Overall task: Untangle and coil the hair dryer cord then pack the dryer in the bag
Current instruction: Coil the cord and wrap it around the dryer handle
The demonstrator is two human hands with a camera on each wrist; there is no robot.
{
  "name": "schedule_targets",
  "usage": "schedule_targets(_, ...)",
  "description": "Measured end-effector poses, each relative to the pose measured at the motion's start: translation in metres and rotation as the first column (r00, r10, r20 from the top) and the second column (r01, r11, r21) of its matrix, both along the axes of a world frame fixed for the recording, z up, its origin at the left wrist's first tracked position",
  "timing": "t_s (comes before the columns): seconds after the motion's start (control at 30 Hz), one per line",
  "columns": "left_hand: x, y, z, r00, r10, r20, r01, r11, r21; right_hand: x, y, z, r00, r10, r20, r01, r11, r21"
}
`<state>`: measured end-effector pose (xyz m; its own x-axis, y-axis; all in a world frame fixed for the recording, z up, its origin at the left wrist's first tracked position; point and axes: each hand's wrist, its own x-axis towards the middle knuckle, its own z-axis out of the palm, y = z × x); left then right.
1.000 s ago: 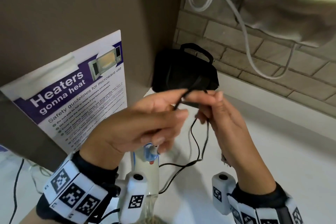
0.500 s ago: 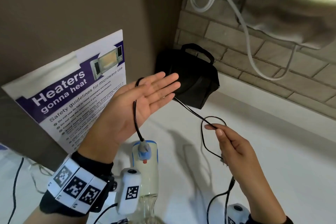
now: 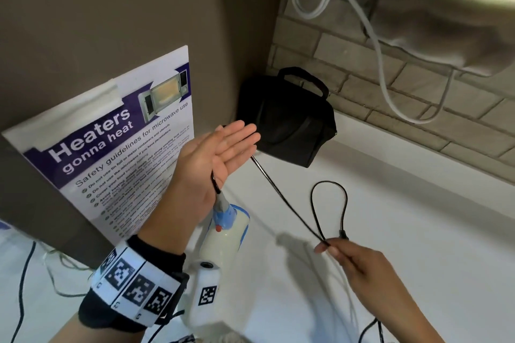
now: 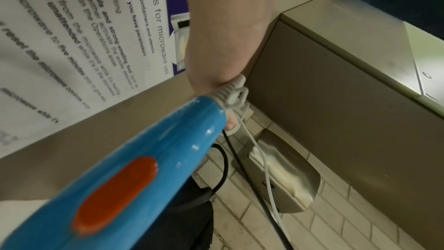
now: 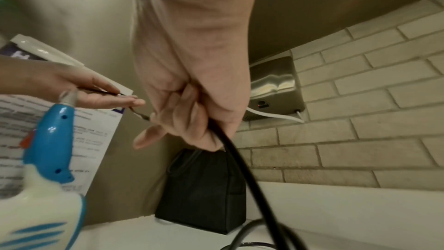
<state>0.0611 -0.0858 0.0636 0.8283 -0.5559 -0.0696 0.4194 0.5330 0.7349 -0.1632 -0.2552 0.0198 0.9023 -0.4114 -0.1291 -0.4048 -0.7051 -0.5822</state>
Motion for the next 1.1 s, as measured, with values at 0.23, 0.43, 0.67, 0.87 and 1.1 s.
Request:
schedule_targets(0.23, -0.005, -0.007, -0.008, 0.982, -0.13, 0.139, 0.109, 0.982, 0.152, 0.002, 0.042, 0.013, 0.95, 0.311, -0.035, -0.309, 0.949, 0.063)
schedule_targets(0.43, -0.001, -0.003, -0.005, 0.952, -0.258, 0.165, 0.214, 0.946, 0.244, 0.015, 0.039, 0.072, 0.89, 0.357, 0.284, -0.363, 0.931, -0.033)
schedule_targets(0.67, -0.015, -0.009, -0.011, 0.896, -0.386, 0.22, 0.31, 0.898, 0.312, 0.05, 0.031, 0.114, 0.8, 0.361, 0.479, -0.322, 0.932, -0.165)
schedule_targets(0.87, -0.023, -0.012, -0.006, 0.875, -0.465, 0.133, 0.427, 0.872, 0.239, 0.09, 0.013, 0.132, 0.777, 0.334, 0.534, -0.209, 0.937, -0.281)
schedule_targets(1.1, -0.024, -0.005, -0.003, 0.75, -0.65, 0.122, 0.596, 0.744, 0.301, 0.116, -0.004, 0.144, 0.744, 0.357, 0.565, -0.124, 0.904, -0.409)
